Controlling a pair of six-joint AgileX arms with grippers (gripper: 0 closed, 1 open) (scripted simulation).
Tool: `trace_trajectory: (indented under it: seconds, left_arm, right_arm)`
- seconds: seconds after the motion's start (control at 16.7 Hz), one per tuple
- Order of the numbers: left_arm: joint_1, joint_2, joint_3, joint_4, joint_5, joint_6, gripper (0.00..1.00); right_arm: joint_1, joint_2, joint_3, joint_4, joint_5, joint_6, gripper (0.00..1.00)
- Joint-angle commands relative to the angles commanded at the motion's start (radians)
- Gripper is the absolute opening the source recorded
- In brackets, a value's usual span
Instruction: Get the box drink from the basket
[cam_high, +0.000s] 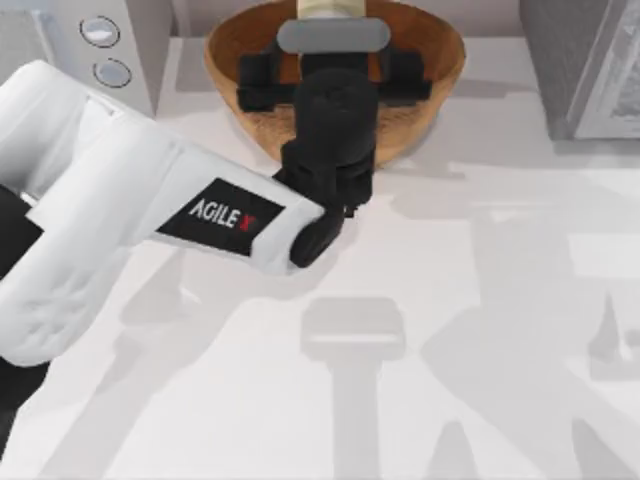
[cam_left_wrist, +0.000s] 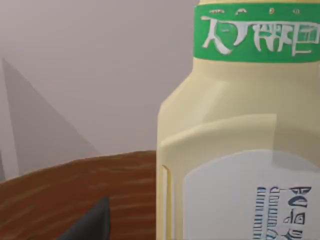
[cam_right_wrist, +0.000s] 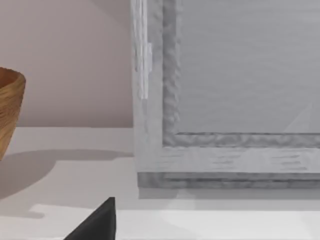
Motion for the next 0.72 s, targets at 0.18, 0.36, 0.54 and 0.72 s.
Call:
trace_trajectory:
  seconds: [0.18,0.36,0.54,0.72]
  left_arm:
    - [0.007,0.025,0.029,-0.022,0.010,0.001,1.00]
    - [0.028,0.073,0.114,-0.063,0.033,-0.001,1.00]
    - [0.049,0.119,0.199,-0.102,0.054,-0.001,1.00]
    - [0.057,0.137,0.231,-0.116,0.062,-0.001,1.00]
  right_arm:
    - [0.000,0.000,0.000,0.000,0.000,0.000,1.00]
    - [0.000,0.000,0.000,0.000,0.000,0.000,1.00]
    - [0.000,0.000,0.000,0.000,0.000,0.000,1.00]
    - [0.000,0.000,0.000,0.000,0.000,0.000,1.00]
